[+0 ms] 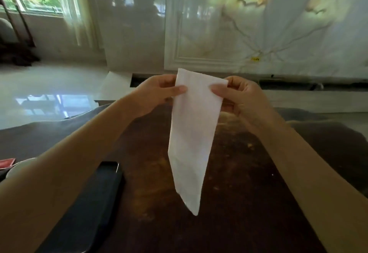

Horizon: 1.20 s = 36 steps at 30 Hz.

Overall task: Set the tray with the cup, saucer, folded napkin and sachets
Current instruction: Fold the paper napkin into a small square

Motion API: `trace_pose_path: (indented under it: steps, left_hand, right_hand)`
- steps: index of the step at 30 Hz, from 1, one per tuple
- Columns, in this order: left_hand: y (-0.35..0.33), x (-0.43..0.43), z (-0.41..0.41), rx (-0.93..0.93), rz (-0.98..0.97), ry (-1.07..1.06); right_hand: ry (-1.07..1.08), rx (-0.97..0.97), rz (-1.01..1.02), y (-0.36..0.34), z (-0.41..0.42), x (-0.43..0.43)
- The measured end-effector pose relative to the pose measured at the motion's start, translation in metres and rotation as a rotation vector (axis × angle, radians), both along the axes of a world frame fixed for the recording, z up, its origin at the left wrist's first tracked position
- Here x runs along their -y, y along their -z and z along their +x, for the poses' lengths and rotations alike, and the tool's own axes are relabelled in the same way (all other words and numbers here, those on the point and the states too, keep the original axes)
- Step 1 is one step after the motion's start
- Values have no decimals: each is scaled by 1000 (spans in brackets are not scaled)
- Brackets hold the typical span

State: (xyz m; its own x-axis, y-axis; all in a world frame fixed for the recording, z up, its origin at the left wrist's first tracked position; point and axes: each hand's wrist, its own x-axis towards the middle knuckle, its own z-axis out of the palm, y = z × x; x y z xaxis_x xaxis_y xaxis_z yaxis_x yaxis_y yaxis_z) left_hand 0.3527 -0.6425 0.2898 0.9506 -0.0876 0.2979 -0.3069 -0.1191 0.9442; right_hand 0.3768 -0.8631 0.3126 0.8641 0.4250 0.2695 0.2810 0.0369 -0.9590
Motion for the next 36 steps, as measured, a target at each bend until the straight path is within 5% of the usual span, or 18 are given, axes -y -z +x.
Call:
trace_pose_path:
  steps: [12, 21, 26, 36]
  left_hand:
    - [-29, 17, 39, -213, 150, -153]
    - [-25, 25, 59, -62, 189, -324]
    - [58, 31, -6, 122, 580, -380]
    - [264, 82, -195, -161, 368, -245]
  right_hand:
    - [141, -74, -147, -13, 51, 5]
    - [223, 21, 27, 5, 73, 9]
    - [176, 191, -96, 85, 10, 33]
    - [46, -238, -336, 276, -152, 85]
